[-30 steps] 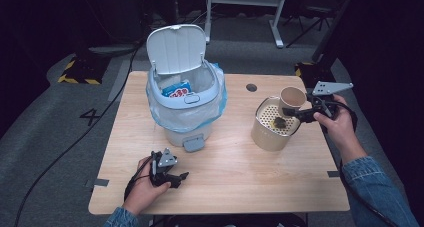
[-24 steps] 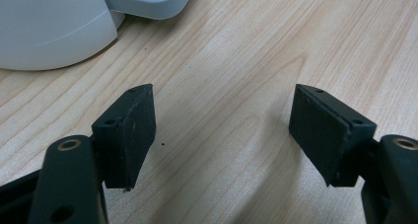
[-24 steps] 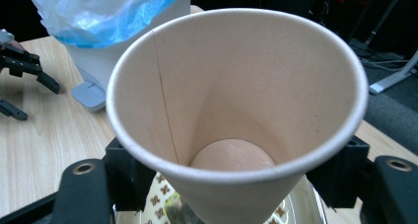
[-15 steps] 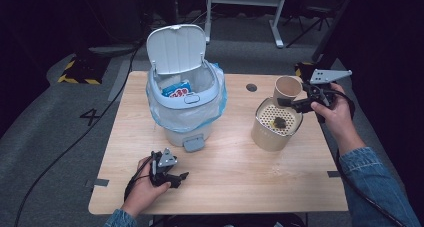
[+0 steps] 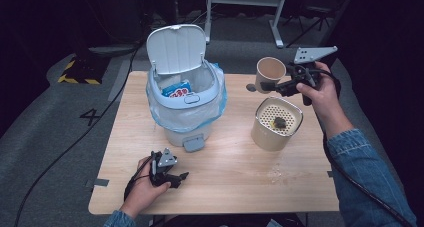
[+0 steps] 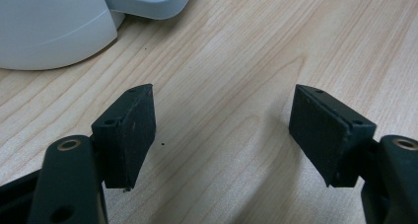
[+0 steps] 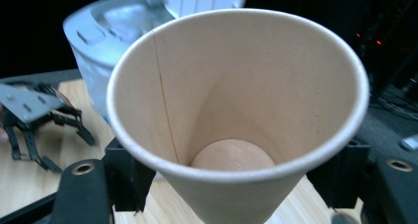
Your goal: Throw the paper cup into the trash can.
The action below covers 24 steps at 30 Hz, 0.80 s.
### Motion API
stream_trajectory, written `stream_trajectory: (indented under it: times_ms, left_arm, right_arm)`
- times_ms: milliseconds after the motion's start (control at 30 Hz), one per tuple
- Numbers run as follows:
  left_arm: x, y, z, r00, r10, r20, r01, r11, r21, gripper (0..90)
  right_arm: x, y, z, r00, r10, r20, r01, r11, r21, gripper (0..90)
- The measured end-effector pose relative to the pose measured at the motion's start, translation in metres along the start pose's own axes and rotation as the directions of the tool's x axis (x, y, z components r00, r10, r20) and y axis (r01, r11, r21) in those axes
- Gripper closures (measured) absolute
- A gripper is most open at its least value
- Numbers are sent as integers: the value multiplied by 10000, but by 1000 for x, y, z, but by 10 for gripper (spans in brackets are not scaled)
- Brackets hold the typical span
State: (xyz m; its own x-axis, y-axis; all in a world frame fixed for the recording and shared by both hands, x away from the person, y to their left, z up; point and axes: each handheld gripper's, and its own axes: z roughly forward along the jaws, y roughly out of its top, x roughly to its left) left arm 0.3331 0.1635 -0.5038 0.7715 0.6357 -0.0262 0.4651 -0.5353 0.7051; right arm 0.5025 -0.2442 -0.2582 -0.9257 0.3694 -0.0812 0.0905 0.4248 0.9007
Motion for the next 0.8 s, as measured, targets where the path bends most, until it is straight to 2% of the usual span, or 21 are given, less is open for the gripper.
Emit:
stream_trajectory:
  times_ms: [400, 667, 800]
  left_arm:
    - [0, 1, 0, 9999, 103, -47, -103, 9999, 3, 262]
    - [0, 1, 0, 9999, 106, -50, -106, 9999, 12, 262]
    - [1, 1, 0, 9999, 116, -11, -116, 9999, 35, 261]
  right_arm:
    - [9, 41, 41, 9983, -100, -581, 86, 9997, -248, 292]
    - [17, 62, 81, 9946, -56, -1037, 13, 9991, -413, 289]
    - [23, 70, 99, 9929, 194, -1177, -283, 9969, -737, 288]
